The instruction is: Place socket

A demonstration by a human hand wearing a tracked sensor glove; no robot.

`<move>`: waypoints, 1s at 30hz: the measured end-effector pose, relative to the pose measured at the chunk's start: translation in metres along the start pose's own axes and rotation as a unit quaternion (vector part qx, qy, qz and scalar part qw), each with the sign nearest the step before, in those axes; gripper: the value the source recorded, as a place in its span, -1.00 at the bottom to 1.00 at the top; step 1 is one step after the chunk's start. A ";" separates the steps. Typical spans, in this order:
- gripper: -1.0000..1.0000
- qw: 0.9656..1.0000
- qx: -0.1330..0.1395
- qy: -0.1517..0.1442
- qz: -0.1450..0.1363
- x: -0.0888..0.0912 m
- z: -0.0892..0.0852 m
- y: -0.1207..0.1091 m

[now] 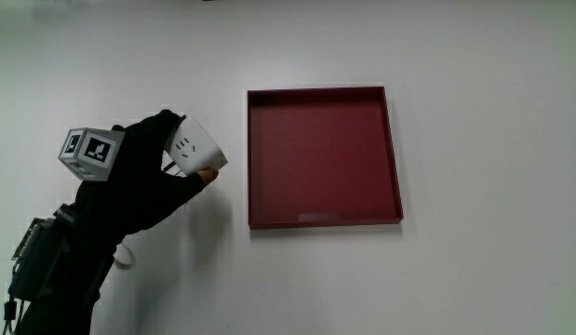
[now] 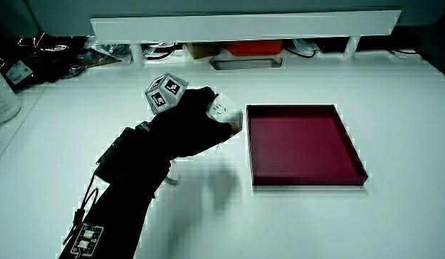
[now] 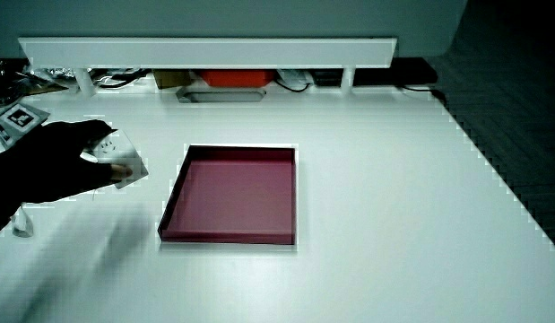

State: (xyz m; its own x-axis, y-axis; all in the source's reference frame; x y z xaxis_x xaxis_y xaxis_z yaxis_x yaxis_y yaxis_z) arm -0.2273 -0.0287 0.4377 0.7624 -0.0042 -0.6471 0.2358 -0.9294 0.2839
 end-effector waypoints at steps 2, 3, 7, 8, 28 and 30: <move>0.00 1.000 -0.001 0.001 0.009 -0.008 0.001 -0.001; 0.00 1.000 -0.005 0.000 0.020 -0.012 0.000 -0.001; 0.00 0.999 -0.003 0.009 0.039 -0.032 -0.001 -0.001; 0.00 0.998 -0.008 0.010 0.058 -0.035 -0.001 -0.001; 0.00 0.991 -0.047 0.027 0.119 -0.081 -0.029 0.002; 0.00 0.992 -0.041 0.019 0.118 -0.082 -0.029 0.002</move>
State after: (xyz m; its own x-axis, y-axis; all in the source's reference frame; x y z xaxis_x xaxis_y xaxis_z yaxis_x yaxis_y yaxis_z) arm -0.2721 -0.0192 0.5119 0.8244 -0.2017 -0.5289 0.0961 -0.8710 0.4819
